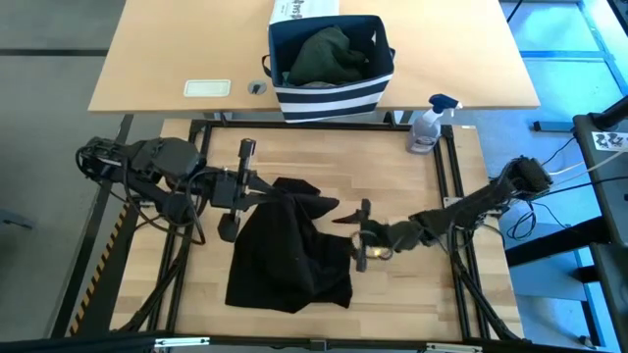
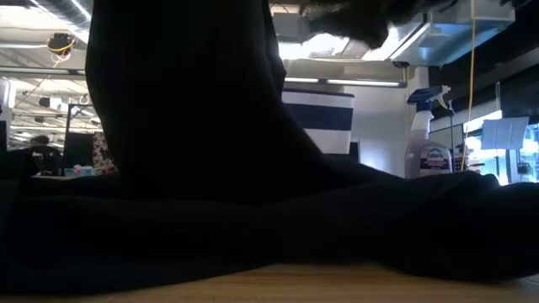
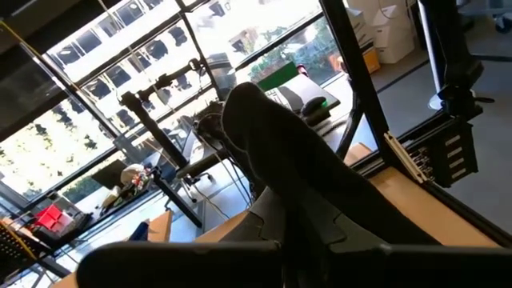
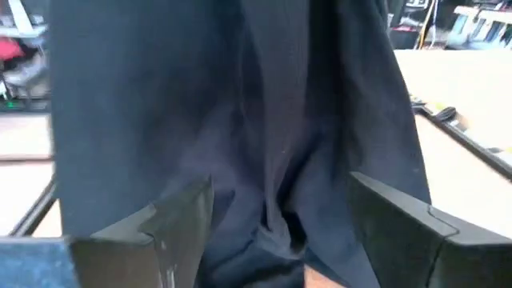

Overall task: Fold Laundry from Bin
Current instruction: Fold the black shirt

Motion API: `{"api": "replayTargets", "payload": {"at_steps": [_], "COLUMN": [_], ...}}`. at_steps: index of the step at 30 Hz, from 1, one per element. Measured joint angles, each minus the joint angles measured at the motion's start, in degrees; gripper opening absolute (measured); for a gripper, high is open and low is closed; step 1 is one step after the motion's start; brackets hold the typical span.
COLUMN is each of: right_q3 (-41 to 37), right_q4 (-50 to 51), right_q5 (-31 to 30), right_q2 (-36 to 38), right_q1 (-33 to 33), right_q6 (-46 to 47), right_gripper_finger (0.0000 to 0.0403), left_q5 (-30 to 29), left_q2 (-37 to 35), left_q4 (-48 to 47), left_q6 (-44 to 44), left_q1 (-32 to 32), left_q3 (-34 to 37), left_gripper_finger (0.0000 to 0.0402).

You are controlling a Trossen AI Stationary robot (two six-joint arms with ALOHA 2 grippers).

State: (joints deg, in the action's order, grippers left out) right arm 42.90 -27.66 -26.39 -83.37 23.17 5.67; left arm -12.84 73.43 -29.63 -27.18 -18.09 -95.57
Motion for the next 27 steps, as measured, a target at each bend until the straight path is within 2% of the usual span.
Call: {"api": "replayTargets", "payload": {"at_steps": [7, 10, 17, 27], "right_q3": [-0.1, -0.1, -0.1, 1.3], "right_q4": [-3.0, -4.3, -14.3, -15.9], "right_q5": [10.1, 10.9, 12.4, 13.5], "right_q2": [-6.4, -8.9, -15.1, -17.1], "right_q1": [-3.5, -3.4, -4.4, -8.0], "right_q6": [1.8, 2.6, 2.6, 2.9], "right_gripper_finger": [0.0282, 0.0282, 0.0282, 0.0282], "left_q5": [-0.6, -1.7, -1.7, -1.7], "left_q2": [0.0, 0.0, 0.0, 0.0], "left_q4": [0.0, 0.0, 0.0, 0.5], "left_q6": [0.1, 0.0, -0.2, 0.0], "left_q1": [0.0, 0.0, 0.0, 0.0], "left_q3": [0.0, 0.0, 0.0, 0.0], "left_gripper_finger": [0.0, 0.0, 0.0, 0.0]}}
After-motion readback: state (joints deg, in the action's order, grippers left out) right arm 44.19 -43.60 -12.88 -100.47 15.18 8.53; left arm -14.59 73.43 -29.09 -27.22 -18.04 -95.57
